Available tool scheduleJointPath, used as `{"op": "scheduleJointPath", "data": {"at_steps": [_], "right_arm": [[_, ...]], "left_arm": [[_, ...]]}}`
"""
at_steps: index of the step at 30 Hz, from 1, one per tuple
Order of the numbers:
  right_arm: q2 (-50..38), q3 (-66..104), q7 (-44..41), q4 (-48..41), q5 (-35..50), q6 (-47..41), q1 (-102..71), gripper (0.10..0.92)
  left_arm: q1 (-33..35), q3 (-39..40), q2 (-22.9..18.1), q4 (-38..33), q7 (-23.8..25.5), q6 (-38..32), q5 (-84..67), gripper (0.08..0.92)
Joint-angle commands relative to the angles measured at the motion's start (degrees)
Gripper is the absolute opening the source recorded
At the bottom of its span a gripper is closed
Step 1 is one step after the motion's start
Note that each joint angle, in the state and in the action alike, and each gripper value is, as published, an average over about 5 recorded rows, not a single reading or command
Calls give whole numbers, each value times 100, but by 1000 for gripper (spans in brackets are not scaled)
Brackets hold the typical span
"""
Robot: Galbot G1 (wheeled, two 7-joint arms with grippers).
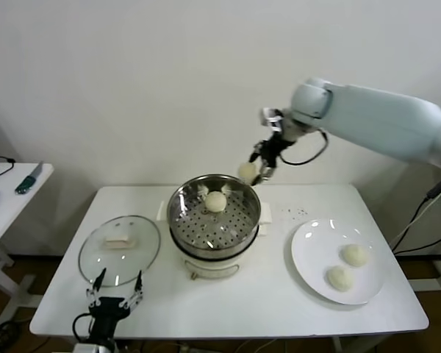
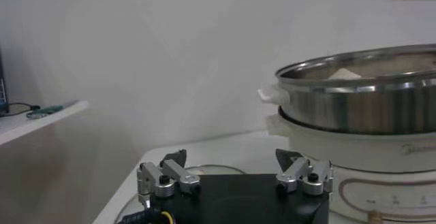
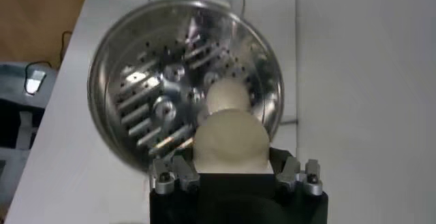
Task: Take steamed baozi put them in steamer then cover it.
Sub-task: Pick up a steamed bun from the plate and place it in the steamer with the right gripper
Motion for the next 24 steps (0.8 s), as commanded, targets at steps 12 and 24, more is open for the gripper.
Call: {"op": "scheduleJointPath", "data": {"at_steps": [12, 24], "right_arm": [[1880, -200, 473, -612, 193, -277, -1058, 721], [2177, -221, 485, -993, 0, -239, -1460, 722]], "left_arm": [[236, -173, 102, -59, -44, -131, -280, 823], [170, -216, 159, 0, -57, -126, -311, 823]]}}
